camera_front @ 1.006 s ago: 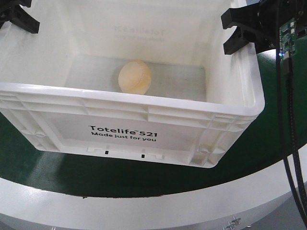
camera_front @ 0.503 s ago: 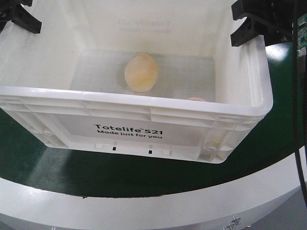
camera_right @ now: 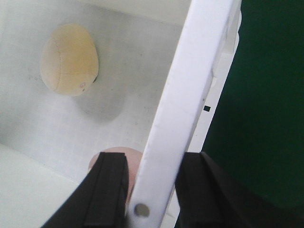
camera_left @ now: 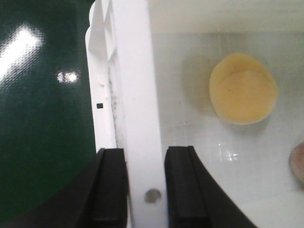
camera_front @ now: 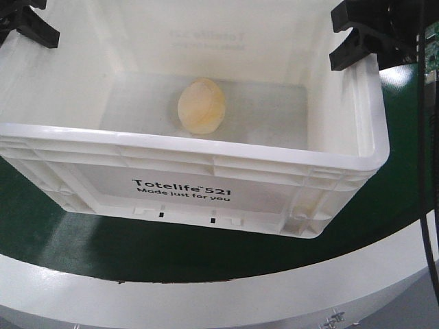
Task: Place moving items into box and shelve
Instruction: 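Hold the tote with both grippers while the base turns away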
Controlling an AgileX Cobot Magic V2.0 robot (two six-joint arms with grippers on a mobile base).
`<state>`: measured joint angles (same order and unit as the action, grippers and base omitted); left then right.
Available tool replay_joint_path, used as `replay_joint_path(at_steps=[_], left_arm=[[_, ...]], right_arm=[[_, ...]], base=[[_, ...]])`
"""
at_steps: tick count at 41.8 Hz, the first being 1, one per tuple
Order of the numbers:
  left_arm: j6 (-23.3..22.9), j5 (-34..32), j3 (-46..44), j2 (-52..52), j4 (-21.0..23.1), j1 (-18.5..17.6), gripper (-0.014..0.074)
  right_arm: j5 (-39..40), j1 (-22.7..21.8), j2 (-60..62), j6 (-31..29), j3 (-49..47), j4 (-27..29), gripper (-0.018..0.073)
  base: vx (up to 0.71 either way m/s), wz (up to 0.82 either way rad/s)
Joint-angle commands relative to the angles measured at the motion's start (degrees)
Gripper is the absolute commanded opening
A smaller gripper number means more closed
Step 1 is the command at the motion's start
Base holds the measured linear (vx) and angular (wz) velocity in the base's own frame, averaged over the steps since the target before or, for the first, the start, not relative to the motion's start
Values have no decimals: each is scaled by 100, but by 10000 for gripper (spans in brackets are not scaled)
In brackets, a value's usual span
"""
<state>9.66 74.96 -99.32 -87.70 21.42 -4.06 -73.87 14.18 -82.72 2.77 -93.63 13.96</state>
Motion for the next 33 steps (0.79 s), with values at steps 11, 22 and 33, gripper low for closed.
replay_joint_path(at_steps=[11,22,33], left_arm=[[-4,-307,-279,338,1062,-124,-1],[-4,-307,-279,338,1062,-124,-1],[-10,-307,-279,338,1081,-124,-1]], right_arm=[[624,79,286,-226,-250,1049,-3],[624,79,286,-226,-250,1049,-3],[660,79,286,-221,-250,1260,-3]], base=[[0,0],[0,0],[0,0]])
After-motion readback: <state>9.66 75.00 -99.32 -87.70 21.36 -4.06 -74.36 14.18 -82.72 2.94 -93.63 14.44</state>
